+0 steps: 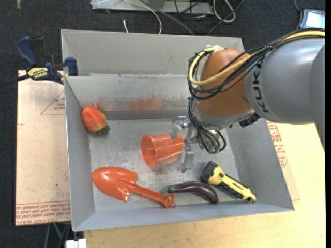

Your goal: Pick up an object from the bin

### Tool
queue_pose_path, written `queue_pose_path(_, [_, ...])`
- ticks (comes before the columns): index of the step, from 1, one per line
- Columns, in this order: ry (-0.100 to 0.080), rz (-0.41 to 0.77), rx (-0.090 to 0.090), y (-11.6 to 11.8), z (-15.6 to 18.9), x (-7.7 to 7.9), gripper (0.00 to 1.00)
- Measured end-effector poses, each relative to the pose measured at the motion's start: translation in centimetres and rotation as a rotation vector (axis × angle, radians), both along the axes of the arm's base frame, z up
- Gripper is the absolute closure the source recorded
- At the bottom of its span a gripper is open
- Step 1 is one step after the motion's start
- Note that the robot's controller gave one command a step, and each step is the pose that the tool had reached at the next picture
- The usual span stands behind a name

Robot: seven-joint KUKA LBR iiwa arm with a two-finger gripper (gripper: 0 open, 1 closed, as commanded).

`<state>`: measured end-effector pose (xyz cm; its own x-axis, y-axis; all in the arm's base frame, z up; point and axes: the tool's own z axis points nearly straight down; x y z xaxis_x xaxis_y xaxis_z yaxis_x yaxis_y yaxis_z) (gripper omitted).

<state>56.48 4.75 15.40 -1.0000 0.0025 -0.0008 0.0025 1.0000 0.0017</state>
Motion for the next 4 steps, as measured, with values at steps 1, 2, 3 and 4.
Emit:
queue_pose_path(1, [0.0,0.0,0.0,0.0,0.0,0.0,0.0])
queue_pose_path(2, [-0.004,0.103,0.001,0.6,-6.8,6.4,0.0])
queue_pose_path(3, [-0.009,0.096,0.001,1.2,-7.3,7.4,1.0])
queue_pose_path(4, [-0.009,0.095,0.001,1.2,-7.3,7.4,1.0])
